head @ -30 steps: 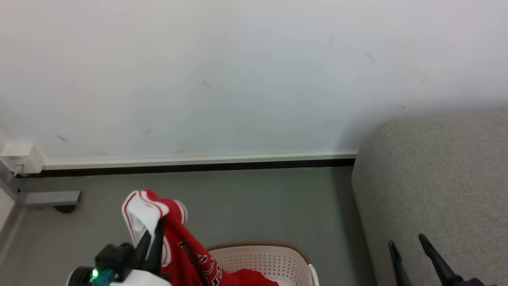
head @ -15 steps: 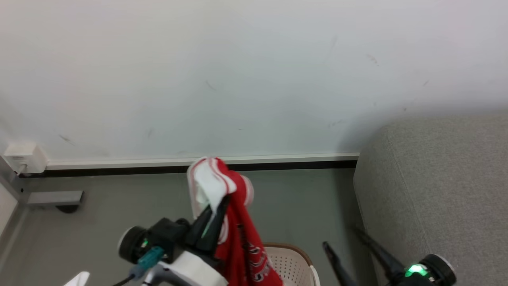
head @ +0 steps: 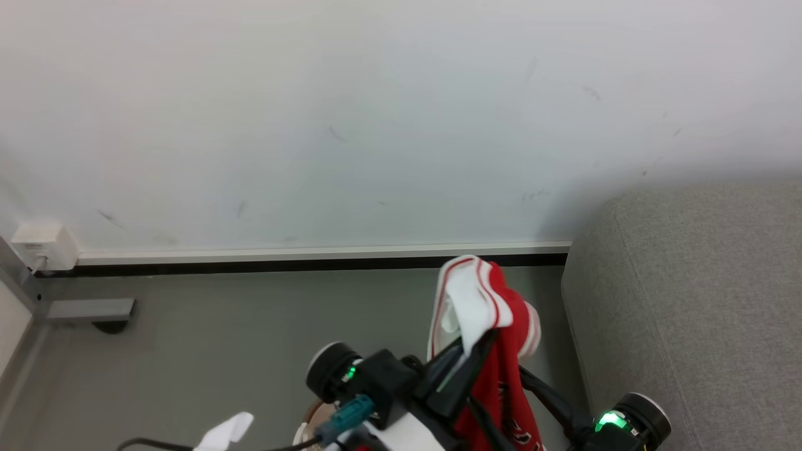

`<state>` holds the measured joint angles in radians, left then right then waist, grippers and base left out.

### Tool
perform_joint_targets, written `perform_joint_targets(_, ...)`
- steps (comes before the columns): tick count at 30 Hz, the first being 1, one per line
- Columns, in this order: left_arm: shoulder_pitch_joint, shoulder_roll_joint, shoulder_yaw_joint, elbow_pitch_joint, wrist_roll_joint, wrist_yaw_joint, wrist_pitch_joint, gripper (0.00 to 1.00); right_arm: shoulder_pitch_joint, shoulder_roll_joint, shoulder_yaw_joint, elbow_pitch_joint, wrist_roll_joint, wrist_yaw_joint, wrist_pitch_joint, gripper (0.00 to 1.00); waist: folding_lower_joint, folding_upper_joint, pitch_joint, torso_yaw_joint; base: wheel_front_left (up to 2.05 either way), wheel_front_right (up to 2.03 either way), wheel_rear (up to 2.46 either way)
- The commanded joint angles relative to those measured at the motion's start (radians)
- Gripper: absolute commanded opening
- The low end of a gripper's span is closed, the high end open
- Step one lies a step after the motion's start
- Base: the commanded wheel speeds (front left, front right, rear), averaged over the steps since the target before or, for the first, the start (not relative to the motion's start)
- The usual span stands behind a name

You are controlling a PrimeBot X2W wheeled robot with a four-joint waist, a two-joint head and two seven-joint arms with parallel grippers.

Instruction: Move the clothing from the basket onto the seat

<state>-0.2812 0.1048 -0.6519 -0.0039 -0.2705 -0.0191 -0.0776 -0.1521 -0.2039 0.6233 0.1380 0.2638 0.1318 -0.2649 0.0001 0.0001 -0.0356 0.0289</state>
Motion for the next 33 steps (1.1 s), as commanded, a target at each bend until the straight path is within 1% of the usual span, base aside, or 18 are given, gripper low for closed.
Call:
perform_joint_targets(1,-0.014,-0.010,-0.020,-0.003,0.010,-0.009,0.006,0.00,-0.013,-0.001,0.000,0.009,0.009,-0.002,0.001,1.00,-0.0001,-0.0001,0.000,0.000,0.00,0.00,0.00)
perform_joint_targets(7,-0.013,-0.024,-0.068,-0.010,-0.002,-0.017,0.025,0.00,-0.003,0.004,-0.037,0.013,-0.009,-0.002,0.001,1.00,-0.0001,-0.0001,-0.002,-0.008,0.00,0.00,0.00)
perform_joint_targets(14,0.005,-0.030,-0.090,-0.043,-0.038,-0.025,0.049,0.00,0.019,0.027,-0.090,0.030,-0.027,-0.002,0.001,1.00,-0.0001,-0.0001,-0.006,-0.013,0.00,0.00,0.00)
perform_joint_targets(15,0.006,-0.031,-0.091,-0.049,-0.039,-0.025,0.055,0.00,0.021,0.031,-0.097,0.032,-0.028,-0.002,0.001,0.56,-0.0001,-0.0001,-0.006,-0.012,0.00,0.00,0.00)
perform_joint_targets(17,0.009,-0.031,-0.093,-0.057,-0.050,-0.026,0.057,0.00,0.026,0.037,-0.103,0.039,-0.018,-0.002,0.001,0.00,-0.0001,-0.0001,-0.007,-0.012,0.00,0.00,0.00)
perform_joint_targets(23,0.015,-0.026,-0.090,-0.052,-0.066,-0.022,0.063,0.00,0.025,0.035,-0.105,0.042,0.014,-0.002,0.001,0.00,-0.0001,-0.0001,-0.009,-0.015,0.00,0.00,0.00)
perform_joint_targets(26,0.018,-0.018,-0.079,-0.044,-0.065,-0.009,0.060,0.01,0.028,0.029,-0.114,0.033,0.029,-0.002,0.001,0.00,-0.0001,-0.0001,-0.008,-0.019,0.00,0.00,0.00)
perform_joint_targets(27,0.019,-0.015,-0.075,-0.039,-0.062,-0.002,0.057,0.15,0.029,0.027,-0.118,0.030,0.034,-0.002,0.001,0.00,-0.0001,-0.0001,-0.007,-0.021,0.00,0.00,0.00)
perform_joint_targets(28,0.020,-0.011,-0.070,-0.035,-0.059,0.003,0.052,0.36,0.030,0.025,-0.124,0.027,0.038,-0.002,0.001,0.00,-0.0001,-0.0001,-0.006,-0.023,0.00,0.00,0.00)
perform_joint_targets(29,0.021,-0.008,-0.064,-0.028,-0.056,0.011,0.046,0.69,0.032,0.023,-0.132,0.022,0.043,-0.002,0.001,0.00,-0.0001,-0.0001,-0.005,-0.025,0.00,0.00,0.00)
perform_joint_targets(30,0.022,-0.004,-0.060,-0.017,-0.052,0.014,0.043,1.00,0.033,0.021,-0.138,0.018,0.051,-0.002,0.001,0.00,-0.0001,-0.0001,-0.004,-0.028,0.00,0.00,0.00)
perform_joint_targets(33,0.024,-0.001,-0.057,0.002,-0.055,0.018,0.034,1.00,0.036,0.018,-0.155,0.007,0.066,-0.002,0.001,0.00,-0.0001,-0.0001,-0.002,-0.034,0.00,0.00,0.00)
